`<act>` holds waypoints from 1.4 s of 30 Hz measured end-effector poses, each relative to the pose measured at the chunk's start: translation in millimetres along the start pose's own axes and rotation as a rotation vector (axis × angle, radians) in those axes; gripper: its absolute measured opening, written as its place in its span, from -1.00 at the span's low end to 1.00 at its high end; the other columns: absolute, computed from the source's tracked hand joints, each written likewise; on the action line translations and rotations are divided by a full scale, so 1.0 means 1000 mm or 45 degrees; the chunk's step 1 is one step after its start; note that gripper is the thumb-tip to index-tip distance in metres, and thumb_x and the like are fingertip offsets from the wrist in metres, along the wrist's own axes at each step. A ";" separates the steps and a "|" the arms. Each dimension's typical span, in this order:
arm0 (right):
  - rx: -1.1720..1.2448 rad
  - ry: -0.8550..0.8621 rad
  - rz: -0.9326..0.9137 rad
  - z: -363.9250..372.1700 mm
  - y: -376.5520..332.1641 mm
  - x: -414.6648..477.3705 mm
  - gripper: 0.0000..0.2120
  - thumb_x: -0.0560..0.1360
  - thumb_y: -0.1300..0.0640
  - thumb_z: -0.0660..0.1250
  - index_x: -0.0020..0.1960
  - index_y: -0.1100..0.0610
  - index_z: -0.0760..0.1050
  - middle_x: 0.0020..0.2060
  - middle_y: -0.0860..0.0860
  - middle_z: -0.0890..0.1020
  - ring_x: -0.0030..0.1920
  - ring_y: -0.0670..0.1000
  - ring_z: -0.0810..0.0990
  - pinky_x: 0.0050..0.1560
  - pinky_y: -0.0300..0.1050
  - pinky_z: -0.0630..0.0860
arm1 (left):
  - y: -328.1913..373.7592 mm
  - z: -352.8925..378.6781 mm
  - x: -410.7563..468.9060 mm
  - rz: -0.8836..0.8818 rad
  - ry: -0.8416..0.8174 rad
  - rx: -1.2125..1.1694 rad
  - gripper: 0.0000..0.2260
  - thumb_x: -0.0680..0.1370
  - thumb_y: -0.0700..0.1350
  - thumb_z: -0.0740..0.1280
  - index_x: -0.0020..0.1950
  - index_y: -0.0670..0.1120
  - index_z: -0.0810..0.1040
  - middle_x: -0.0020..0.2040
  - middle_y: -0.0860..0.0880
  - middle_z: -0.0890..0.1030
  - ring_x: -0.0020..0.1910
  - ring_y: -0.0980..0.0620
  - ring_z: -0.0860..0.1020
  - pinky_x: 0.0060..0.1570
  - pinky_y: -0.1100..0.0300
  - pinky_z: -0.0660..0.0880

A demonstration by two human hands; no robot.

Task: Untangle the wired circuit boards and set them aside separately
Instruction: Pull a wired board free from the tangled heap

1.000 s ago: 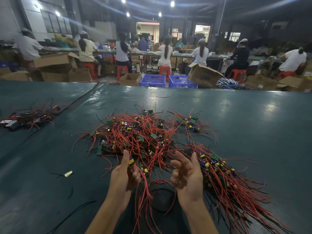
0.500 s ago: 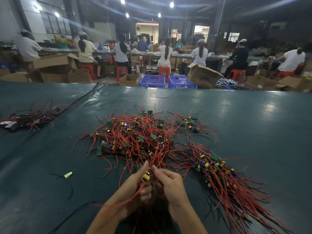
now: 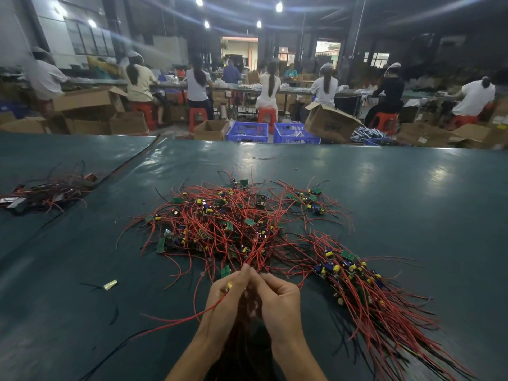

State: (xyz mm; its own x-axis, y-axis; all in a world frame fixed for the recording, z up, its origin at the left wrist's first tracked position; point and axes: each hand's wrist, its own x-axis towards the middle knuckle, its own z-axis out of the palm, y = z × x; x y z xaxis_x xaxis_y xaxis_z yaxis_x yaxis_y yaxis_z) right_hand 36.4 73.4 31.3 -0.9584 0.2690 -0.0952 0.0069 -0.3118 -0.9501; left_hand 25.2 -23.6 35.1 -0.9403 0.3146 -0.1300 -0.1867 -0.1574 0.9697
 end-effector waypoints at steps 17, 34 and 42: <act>0.306 0.097 0.405 -0.018 0.000 0.021 -0.80 0.50 0.16 0.34 -0.16 0.14 0.74 -0.45 -0.07 0.49 -0.53 -0.11 0.28 -0.51 -0.25 0.27 | -0.012 -0.005 0.010 0.242 0.266 0.130 -0.56 0.56 -0.29 0.26 -0.52 -0.05 0.47 -0.54 -0.04 0.44 -0.58 0.09 0.38 -0.55 0.28 0.33; 0.447 0.223 0.270 -0.031 -0.008 0.030 -0.85 0.52 0.27 0.36 0.00 0.14 0.68 -0.27 0.02 0.70 -0.57 -0.15 0.33 -0.63 -0.30 0.21 | -0.008 -0.016 0.013 0.249 0.245 -0.141 -0.59 0.55 -0.32 0.19 -0.52 -0.16 0.40 -0.57 -0.10 0.35 -0.60 0.06 0.28 -0.58 0.27 0.24; 0.722 0.096 0.446 -0.035 -0.010 0.027 -0.87 0.55 0.19 0.27 -0.02 0.19 0.58 -0.38 -0.05 0.62 -0.68 -0.16 0.20 -0.67 -0.31 0.17 | -0.009 -0.013 0.014 0.184 0.175 -0.217 -0.62 0.54 -0.32 0.16 -0.49 -0.16 0.37 -0.57 -0.06 0.35 -0.61 0.08 0.29 -0.59 0.27 0.24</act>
State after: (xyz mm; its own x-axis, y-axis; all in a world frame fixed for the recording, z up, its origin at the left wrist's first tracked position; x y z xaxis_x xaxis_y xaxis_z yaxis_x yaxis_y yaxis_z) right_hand 20.3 115.5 28.0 -0.9040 0.1214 -0.4100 0.1434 -0.8173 -0.5581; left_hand 10.1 -30.2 21.4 -0.9884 0.1489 -0.0305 -0.0816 -0.3504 0.9330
